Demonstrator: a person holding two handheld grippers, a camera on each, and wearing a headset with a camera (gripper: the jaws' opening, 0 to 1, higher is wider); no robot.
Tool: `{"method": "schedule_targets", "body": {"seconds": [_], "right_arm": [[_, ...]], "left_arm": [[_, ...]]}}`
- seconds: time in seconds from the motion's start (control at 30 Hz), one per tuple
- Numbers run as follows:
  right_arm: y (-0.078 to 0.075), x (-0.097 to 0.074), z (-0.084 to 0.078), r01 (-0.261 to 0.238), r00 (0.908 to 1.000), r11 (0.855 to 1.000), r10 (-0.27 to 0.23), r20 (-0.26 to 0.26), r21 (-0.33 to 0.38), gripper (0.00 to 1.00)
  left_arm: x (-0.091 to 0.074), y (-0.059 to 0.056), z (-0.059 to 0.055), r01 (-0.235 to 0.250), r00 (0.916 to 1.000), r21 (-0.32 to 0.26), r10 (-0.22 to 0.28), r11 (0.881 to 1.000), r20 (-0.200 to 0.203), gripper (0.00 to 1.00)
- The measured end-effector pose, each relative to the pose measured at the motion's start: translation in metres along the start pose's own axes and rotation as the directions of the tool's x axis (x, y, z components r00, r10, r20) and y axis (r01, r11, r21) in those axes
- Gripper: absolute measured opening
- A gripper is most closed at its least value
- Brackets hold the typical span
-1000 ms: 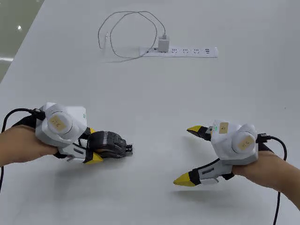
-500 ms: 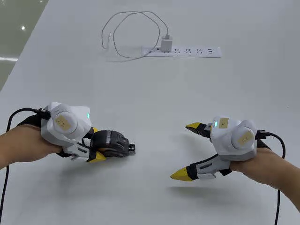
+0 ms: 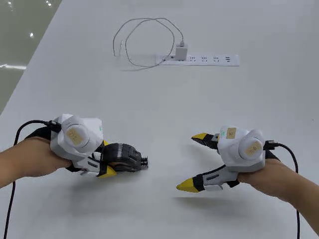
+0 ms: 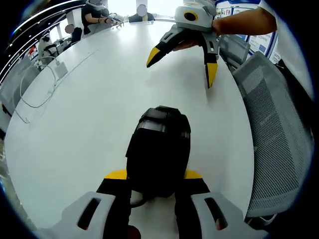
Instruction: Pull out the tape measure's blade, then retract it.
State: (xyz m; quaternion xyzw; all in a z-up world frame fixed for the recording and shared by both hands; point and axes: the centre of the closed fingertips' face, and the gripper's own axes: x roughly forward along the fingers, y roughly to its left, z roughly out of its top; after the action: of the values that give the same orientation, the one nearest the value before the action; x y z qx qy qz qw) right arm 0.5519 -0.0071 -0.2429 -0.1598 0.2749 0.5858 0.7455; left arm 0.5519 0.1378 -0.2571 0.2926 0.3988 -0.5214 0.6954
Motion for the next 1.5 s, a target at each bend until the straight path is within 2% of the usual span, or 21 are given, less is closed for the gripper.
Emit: {"method": "schedule_targets", "body": {"seconds": [0.37,0.47,0.9,1.5], "right_arm": [[0.002,0.022,0.01,-0.034,0.9993,0.999,0.034,0.011,-0.038,0.69],[0.004,0.028,0.011,-0.05,0.9987,0.997,0.05,0.008,-0.055,0.58],[0.01,0.049,0.02,-0.092,0.9955,0.991,0.094,0.012,-0.095,0.49],[0.015,0.068,0.025,-0.124,0.9918,0.983,0.127,0.015,-0.138,0.33]], "left_arm": [[0.001,0.0,-0.001,0.0,0.9999,-0.004,0.0,1.0,-0.011,0.29],[0.001,0.0,-0.002,0.001,0.9999,-0.009,-0.001,1.0,-0.014,0.29],[0.001,0.0,-0.003,0.005,0.9996,-0.009,-0.005,1.0,-0.029,0.29],[0.001,0.0,-0.003,0.007,0.9992,-0.006,-0.007,1.0,-0.039,0.29]]}}
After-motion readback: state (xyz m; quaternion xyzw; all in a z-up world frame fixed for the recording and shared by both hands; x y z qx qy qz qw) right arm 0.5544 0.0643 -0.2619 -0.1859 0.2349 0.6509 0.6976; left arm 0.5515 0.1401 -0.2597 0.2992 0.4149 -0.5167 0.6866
